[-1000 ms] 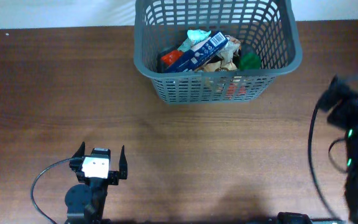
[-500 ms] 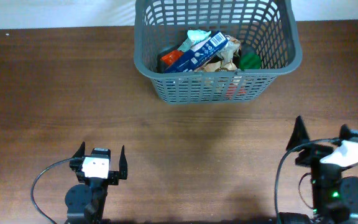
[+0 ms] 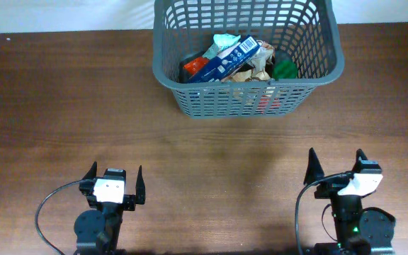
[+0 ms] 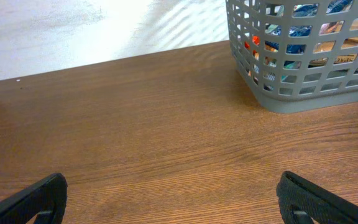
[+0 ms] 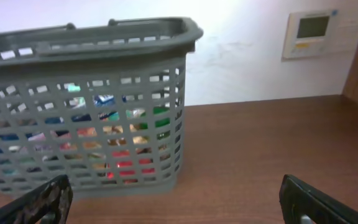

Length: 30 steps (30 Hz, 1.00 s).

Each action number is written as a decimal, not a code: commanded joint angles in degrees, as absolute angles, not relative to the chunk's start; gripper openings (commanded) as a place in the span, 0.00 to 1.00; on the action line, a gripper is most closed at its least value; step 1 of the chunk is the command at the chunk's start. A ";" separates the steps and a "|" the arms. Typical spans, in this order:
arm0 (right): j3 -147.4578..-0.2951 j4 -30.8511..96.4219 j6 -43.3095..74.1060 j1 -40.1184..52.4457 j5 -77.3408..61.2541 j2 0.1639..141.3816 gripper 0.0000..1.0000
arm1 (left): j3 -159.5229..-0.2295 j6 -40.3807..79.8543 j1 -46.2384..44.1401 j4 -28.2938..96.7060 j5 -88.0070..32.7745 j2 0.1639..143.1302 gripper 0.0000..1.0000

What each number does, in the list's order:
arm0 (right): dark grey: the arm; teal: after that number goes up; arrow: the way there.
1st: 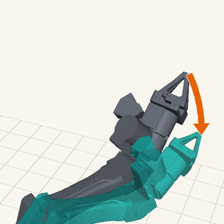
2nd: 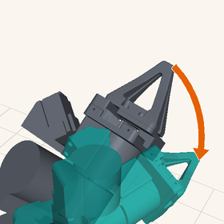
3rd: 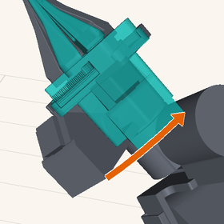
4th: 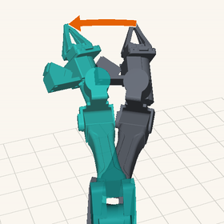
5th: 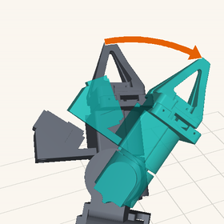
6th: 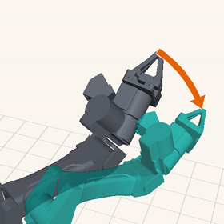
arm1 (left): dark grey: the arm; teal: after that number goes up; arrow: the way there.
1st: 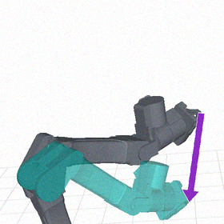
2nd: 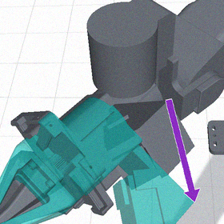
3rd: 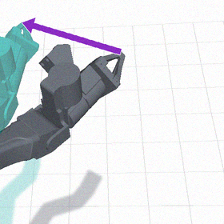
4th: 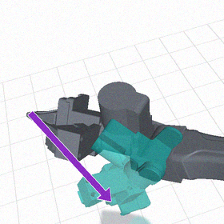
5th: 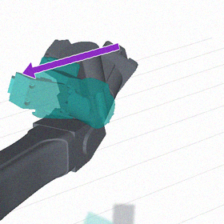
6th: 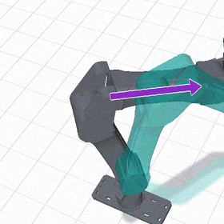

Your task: Pack container

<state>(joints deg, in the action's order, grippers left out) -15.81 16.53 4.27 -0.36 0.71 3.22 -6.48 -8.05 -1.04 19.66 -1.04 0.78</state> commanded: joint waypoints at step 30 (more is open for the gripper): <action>-3.29 11.29 -1.34 0.36 0.62 0.19 0.99 | -5.98 -7.77 -0.69 19.51 -0.62 0.30 0.99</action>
